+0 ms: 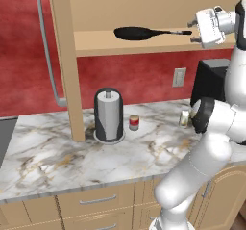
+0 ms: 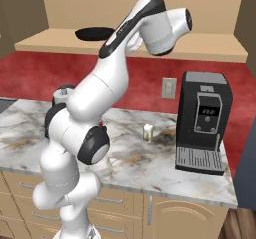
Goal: Pick the pan from the cabinet and place it on the stove. Then turn on the stove burner for the pan.
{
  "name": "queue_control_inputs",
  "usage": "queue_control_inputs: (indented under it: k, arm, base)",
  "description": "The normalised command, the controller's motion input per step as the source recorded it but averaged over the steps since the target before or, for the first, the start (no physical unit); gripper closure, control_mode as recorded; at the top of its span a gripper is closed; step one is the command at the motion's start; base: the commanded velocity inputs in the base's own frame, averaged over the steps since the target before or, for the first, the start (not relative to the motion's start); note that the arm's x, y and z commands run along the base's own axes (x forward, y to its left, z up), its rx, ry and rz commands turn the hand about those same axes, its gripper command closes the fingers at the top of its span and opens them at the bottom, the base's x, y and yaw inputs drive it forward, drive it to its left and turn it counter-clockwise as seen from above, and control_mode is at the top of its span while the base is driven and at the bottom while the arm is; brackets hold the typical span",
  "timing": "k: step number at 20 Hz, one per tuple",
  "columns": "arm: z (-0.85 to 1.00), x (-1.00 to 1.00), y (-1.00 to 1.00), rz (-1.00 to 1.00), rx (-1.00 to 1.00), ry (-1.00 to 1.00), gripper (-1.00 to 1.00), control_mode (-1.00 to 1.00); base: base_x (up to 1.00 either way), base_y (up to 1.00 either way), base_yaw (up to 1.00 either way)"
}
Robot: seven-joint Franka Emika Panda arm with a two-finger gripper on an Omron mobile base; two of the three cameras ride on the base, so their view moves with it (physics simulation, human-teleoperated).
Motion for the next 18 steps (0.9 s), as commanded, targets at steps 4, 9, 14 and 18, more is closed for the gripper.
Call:
queue_control_inputs:
  k: [4,9,14,18]
  arm:
    - [-0.04,0.30,-0.01,-0.02,-0.08,0.00,-1.00,-1.00]
    - [-0.13,0.06,-0.12,-0.05,-0.02,-0.01,-1.00,-1.00]
    - [-0.19,0.05,-0.12,-0.06,0.00,-0.03,-1.00,-1.00]
    - [-0.18,0.20,0.00,-0.09,-0.02,0.00,-1.00,-1.00]
  base:
    - [0.00,0.00,0.00]
    - [0.00,0.00,0.00]
    - [0.00,0.00,0.00]
    - [0.00,0.00,0.00]
